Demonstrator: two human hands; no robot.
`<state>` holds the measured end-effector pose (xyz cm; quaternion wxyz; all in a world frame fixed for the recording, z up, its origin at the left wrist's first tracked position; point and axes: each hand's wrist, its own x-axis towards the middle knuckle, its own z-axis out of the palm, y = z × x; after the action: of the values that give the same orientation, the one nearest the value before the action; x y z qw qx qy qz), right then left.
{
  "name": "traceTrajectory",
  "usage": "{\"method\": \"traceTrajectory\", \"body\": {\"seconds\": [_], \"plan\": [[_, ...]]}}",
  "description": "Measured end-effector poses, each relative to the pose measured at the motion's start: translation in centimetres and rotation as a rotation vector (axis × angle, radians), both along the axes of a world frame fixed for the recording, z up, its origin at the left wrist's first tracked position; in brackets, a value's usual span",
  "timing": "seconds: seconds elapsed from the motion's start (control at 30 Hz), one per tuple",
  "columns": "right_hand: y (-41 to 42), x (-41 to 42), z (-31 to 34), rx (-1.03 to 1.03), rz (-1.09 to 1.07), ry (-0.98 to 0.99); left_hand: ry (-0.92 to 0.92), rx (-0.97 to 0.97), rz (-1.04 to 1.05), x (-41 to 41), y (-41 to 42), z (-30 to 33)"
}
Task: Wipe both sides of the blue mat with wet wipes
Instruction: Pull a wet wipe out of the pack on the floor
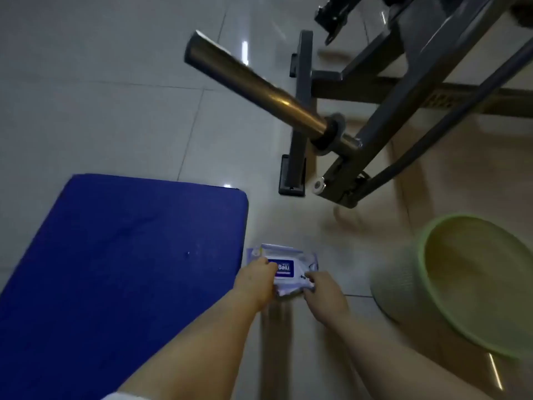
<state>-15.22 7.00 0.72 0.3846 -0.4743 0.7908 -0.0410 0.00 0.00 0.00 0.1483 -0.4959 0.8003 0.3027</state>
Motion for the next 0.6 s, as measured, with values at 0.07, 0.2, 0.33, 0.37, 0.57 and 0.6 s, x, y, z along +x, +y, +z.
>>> {"method": "traceTrajectory", "body": {"seconds": [0.07,0.2,0.33,0.37,0.57,0.6], "plan": [[-0.8,-0.3,-4.2,-0.034,-0.032,-0.021,0.007,-0.031,0.02,-0.9,-0.9,-3.8],[-2.7,-1.0,-11.5,-0.062,-0.084,-0.071,-0.036,-0.105,-0.052,-1.8,-3.1,-10.2],[-3.0,-1.1,-15.2,-0.09,-0.061,-0.035,-0.077,-0.214,-0.107,-1.9,-4.1,-13.7],[-2.8,-1.1,-15.8,-0.1,-0.064,-0.035,-0.082,-0.232,-0.126,-2.0,-3.9,-14.2],[-2.3,-0.5,-17.1,-0.092,-0.127,-0.037,-0.038,-0.215,-0.207,-1.7,-3.1,-15.5],[-2.3,-0.5,-17.1,-0.084,-0.133,-0.038,-0.014,-0.202,-0.213,-1.5,-3.4,-15.5]]}}
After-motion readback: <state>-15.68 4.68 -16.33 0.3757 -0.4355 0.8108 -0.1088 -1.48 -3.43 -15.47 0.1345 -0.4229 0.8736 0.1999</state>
